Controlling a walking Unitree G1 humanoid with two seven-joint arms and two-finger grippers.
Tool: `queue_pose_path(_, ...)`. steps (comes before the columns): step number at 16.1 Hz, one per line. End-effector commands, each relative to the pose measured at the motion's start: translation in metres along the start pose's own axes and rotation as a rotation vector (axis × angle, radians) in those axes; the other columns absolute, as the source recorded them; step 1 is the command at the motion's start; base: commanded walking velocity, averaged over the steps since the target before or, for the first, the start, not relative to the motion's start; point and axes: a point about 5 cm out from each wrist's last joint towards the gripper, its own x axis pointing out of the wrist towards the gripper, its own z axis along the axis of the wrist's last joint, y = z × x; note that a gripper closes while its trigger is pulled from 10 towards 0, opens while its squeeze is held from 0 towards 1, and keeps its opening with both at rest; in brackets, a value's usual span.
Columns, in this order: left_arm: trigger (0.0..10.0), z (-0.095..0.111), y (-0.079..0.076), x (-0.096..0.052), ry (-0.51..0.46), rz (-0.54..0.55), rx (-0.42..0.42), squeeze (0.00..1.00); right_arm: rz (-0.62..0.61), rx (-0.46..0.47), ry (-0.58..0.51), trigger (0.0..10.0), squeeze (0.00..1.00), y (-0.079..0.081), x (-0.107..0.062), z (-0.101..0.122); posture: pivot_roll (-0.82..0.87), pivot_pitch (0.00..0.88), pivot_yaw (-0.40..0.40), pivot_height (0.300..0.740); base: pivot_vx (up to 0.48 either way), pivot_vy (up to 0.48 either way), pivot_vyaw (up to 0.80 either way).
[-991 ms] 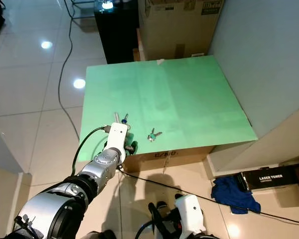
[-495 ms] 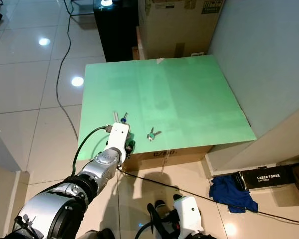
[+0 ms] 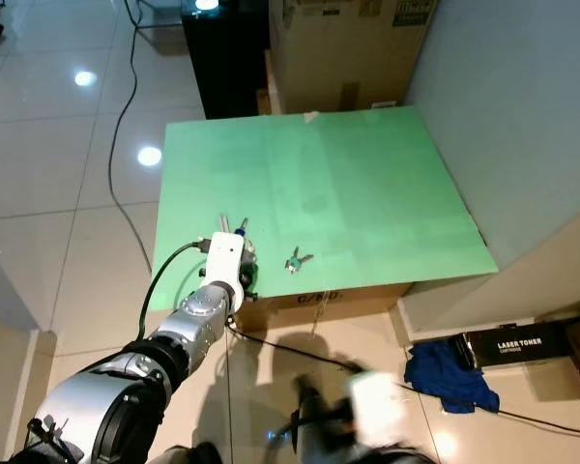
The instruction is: Hang keys on a hook
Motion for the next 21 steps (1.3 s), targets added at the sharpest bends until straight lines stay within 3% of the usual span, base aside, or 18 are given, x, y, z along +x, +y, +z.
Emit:
queue_pose_path(1,0.0,0.008,-0.003,0.001,-0.023,-0.011,-0.022,0.0,-0.018,-0.014,-0.065,10.0,0.98,-0.005,-0.009,0.023,-0.42,0.186,0.046,0.74,0.0,0.0,0.0)
queue_pose_path(3,0.0,0.01,0.002,0.002,-0.031,-0.002,-0.035,0.0,0.001,-0.041,-0.113,10.0,0.98,0.001,-0.01,0.05,-0.42,0.178,0.043,0.74,0.0,0.0,0.0)
queue_pose_path(7,0.0,0.019,0.017,0.002,-0.071,0.023,-0.086,0.0,0.031,-0.048,-0.115,10.0,0.98,0.005,-0.006,0.061,-0.41,0.16,0.042,0.74,0.0,0.0,0.0)
queue_pose_path(10,0.0,0.023,0.02,0.003,-0.091,0.016,-0.102,0.0,0.038,-0.049,-0.108,10.0,0.98,0.002,-0.001,0.063,-0.4,0.134,0.044,0.74,0.0,0.0,0.0)
queue_pose_path(12,0.0,0.022,0.015,0.002,-0.092,-0.002,-0.039,0.0,0.04,-0.048,-0.107,10.0,0.98,0.001,0.003,0.065,-0.39,0.125,0.049,0.74,0.0,0.0,0.0)
queue_pose_path(13,10.0,0.023,0.012,0.003,-0.095,-0.016,-0.018,0.0,0.041,-0.047,-0.106,10.0,0.98,0.002,0.003,0.065,-0.39,0.123,0.05,0.74,0.0,0.0,0.0)
queue_pose_path(14,10.0,0.024,0.01,0.003,-0.105,-0.028,-0.007,0.0,0.043,-0.045,-0.104,10.0,0.98,0.003,0.003,0.065,-0.39,0.123,0.05,0.74,0.0,0.0,0.0)
queue_pose_path(15,10.0,0.033,0.008,0.003,-0.142,-0.04,-0.012,1.0,0.054,-0.049,-0.097,10.0,0.98,0.005,0.001,0.063,-0.4,0.12,0.059,0.74,0.0,0.0,0.0)
queue_pose_path(19,10.0,0.058,0.002,0.005,-0.195,-0.061,-0.056,1.0,0.034,-0.038,-0.081,10.0,0.98,0.005,-0.001,0.057,-0.42,0.121,0.081,0.74,0.0,0.0,0.0)
queue_pose_path(21,10.0,0.062,-0.004,0.005,-0.193,-0.067,-0.023,1.0,0.029,-0.028,-0.08,10.0,0.98,0.006,-0.003,0.055,-0.43,0.13,0.087,0.74,0.0,0.0,0.0)
